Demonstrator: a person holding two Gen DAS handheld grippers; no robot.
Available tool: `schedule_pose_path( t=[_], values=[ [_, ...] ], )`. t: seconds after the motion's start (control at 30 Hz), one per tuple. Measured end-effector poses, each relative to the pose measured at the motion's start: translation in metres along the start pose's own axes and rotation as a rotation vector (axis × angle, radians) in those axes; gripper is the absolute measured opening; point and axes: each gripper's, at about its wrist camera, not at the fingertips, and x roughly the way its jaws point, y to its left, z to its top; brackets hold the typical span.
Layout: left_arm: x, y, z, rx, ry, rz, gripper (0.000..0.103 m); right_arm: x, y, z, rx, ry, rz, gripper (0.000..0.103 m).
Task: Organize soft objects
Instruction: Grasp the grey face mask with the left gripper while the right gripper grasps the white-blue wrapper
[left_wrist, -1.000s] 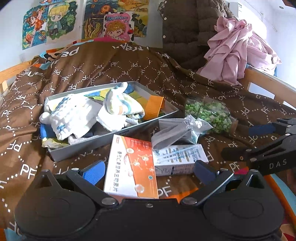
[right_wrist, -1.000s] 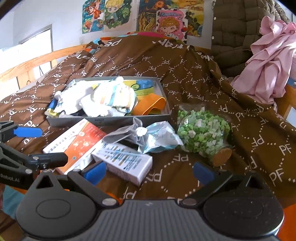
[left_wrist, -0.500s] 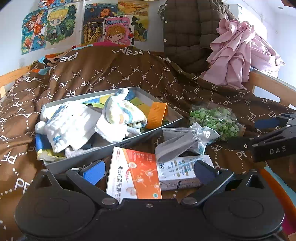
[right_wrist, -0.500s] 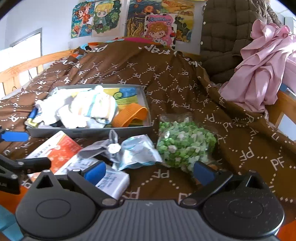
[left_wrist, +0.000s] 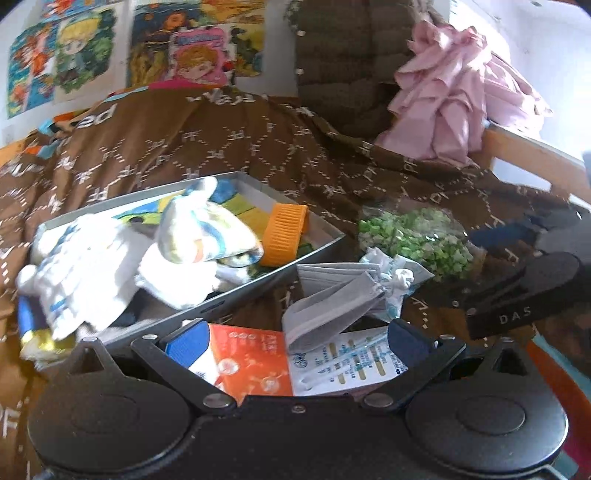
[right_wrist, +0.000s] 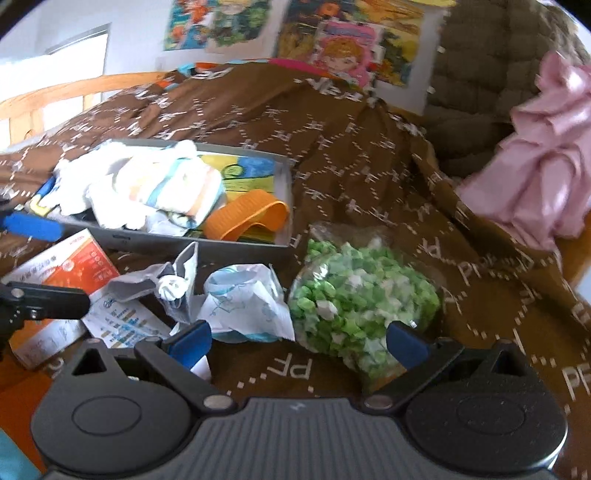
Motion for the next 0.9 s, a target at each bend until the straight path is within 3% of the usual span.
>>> schedule_pose_path(
  t=[0.2,0.6,0.9],
  values=[
    [0.019,-0.008,-0.001,0.072,0.003,-0.038,0.102,0.008,0.012,-0.003,-0.150,-0.032,0.006,0.103],
    [0.045,-0.009,0.002,0.087,0.026,-0.071,0.102,0.019,0.020,-0.012,-0.351,-0.053,-0.027,0.103],
    [0.058,-0.007,0.005,0.105,0.057,-0.072,0.090,0.040,0.042,-0.015,-0.650,-0.037,-0.033,0.103]
  ],
)
